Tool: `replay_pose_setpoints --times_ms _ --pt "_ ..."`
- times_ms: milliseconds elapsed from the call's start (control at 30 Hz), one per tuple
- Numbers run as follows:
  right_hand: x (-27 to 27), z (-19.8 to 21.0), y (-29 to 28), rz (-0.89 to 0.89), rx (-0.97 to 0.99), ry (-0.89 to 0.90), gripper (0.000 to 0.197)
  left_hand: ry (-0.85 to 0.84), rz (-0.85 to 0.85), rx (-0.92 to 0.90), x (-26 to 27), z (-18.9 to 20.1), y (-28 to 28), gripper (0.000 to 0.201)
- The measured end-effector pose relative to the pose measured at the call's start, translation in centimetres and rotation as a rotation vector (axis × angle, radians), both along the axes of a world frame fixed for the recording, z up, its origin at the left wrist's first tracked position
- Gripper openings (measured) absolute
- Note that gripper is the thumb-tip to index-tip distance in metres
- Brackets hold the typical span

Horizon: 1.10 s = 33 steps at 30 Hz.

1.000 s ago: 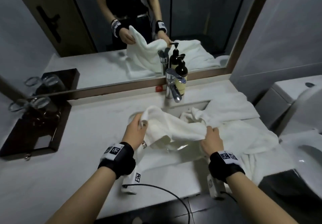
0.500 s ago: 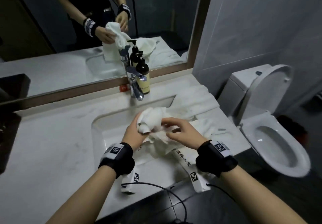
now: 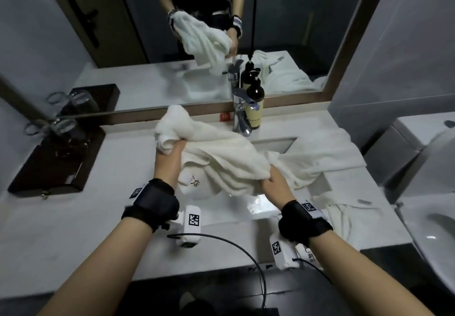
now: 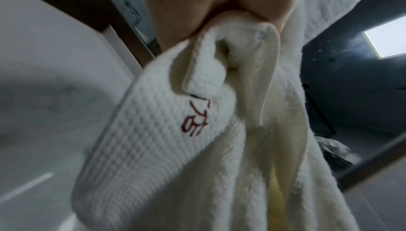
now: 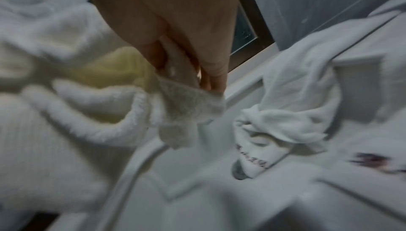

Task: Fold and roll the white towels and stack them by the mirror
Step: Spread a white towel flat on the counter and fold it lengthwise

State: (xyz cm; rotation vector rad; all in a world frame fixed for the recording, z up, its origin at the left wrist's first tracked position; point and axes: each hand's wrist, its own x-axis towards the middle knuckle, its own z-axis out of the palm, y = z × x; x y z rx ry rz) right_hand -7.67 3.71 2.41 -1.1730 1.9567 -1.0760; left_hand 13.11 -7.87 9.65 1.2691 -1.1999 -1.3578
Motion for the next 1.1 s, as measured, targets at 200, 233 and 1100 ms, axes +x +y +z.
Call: replay_pose_setpoints --times_ms 200,233,1100 --pt "4.7 2.3 -5.4 -0.005 -0.008 -0.123 0.026 -0.172 0.144 0.158 11.5 -1.2 -2.5 0.054" --pt "5.6 2.3 -6.1 0.018 0.004 -0.140 0.021 -0.218 0.159 0.184 13.8 -1.7 -2.9 0.061" --pt "21.5 -6.6 -12.6 0.195 0.570 0.159 0.097 -1.381 -0.516 -0.031 31.7 -13.3 -8.8 0.062"
